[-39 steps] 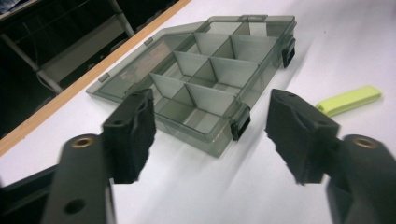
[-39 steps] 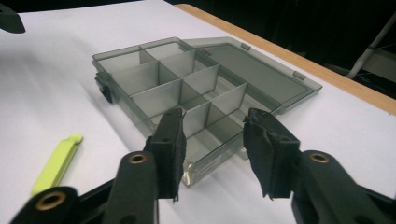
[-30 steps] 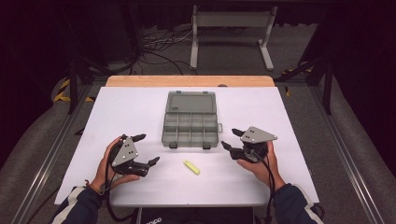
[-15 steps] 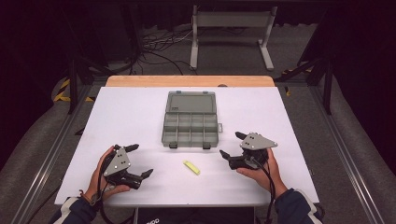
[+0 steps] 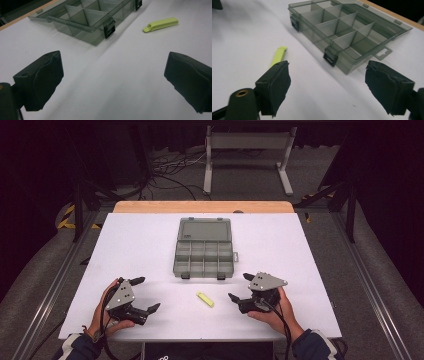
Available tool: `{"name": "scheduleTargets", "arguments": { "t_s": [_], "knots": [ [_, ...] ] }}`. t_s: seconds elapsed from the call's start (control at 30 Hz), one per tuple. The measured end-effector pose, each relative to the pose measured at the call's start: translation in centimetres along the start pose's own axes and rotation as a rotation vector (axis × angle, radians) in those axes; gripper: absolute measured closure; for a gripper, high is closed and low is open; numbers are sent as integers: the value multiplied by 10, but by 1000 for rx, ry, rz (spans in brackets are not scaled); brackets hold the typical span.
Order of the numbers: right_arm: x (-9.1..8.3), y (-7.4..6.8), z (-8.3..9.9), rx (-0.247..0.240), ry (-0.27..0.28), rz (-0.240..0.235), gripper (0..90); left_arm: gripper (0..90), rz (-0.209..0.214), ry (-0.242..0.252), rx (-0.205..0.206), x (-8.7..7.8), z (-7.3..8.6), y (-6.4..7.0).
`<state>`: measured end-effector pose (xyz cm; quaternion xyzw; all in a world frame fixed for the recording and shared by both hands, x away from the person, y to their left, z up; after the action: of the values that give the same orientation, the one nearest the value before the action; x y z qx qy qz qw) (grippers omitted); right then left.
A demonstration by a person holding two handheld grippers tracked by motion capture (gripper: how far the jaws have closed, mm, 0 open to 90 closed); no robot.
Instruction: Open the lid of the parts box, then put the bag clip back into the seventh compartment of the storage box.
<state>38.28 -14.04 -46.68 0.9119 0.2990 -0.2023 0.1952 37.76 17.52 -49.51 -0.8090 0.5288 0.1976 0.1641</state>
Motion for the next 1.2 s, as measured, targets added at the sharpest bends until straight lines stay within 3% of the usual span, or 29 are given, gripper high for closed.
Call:
{"name": "scheduleTargets", "arguments": {
  "t_s": [0.53,1.2],
  "knots": [
    [14,-23,-4,-15,-25,-55,243,30,-9,-1,-2,-1,1,2],
    [58,-68,-19,-31,-118,-155,382,30,-12,-14,3,-1,2,4]
  ]
}}
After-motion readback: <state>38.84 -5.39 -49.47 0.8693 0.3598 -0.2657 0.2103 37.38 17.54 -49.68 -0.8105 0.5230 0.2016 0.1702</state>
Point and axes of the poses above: each handheld gripper's, and its own axes: x roughly forward along the jaws, z roughly out of its underside, y roughly to its right, the point moved 8 cm from there along x, roughly forward along the jaws, and after that the axes turned 12 degrees about z, right-handed, at the moved point
